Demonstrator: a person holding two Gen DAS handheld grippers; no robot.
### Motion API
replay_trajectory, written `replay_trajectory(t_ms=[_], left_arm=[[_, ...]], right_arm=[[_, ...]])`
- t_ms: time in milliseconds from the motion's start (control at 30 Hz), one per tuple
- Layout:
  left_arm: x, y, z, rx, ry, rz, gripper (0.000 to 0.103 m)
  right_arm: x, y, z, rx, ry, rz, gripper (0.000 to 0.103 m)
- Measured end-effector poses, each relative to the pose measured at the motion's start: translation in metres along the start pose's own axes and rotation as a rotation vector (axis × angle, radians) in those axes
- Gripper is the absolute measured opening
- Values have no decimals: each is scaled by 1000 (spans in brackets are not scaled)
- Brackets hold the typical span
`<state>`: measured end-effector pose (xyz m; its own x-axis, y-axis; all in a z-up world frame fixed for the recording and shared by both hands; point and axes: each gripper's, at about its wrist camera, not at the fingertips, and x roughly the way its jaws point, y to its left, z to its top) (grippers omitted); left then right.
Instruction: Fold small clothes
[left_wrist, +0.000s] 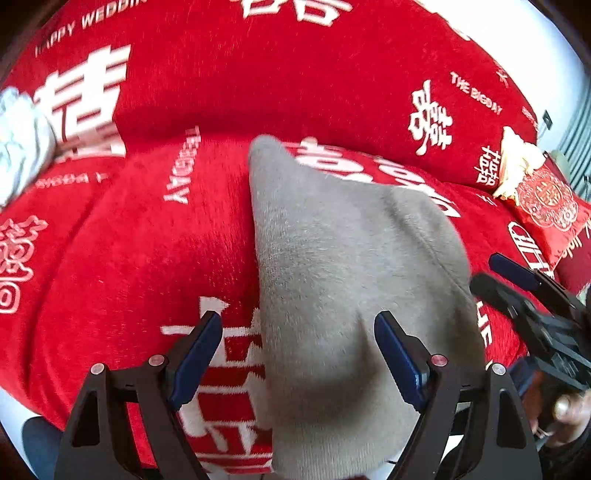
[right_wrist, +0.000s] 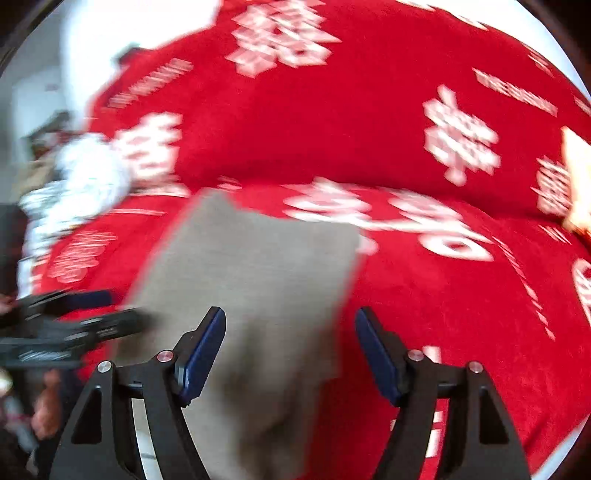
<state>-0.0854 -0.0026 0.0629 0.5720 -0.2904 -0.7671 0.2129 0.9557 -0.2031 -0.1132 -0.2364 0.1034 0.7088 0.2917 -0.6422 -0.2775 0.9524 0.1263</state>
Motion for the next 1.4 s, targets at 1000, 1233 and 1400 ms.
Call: replay_trajectory(t_ms=[1000,1233,1400], left_arm=[[2,-16,-42,114,-29,233,98],[-31,-45,-53,179,-112,264,99],[-44,-57,-56,202,-136,320,99]], right_arm=[[19,25,-63,-38,160,79,79],[-14,36,-60,-53,109,-107,81],[-27,42,-57,-33,101,-128,81]])
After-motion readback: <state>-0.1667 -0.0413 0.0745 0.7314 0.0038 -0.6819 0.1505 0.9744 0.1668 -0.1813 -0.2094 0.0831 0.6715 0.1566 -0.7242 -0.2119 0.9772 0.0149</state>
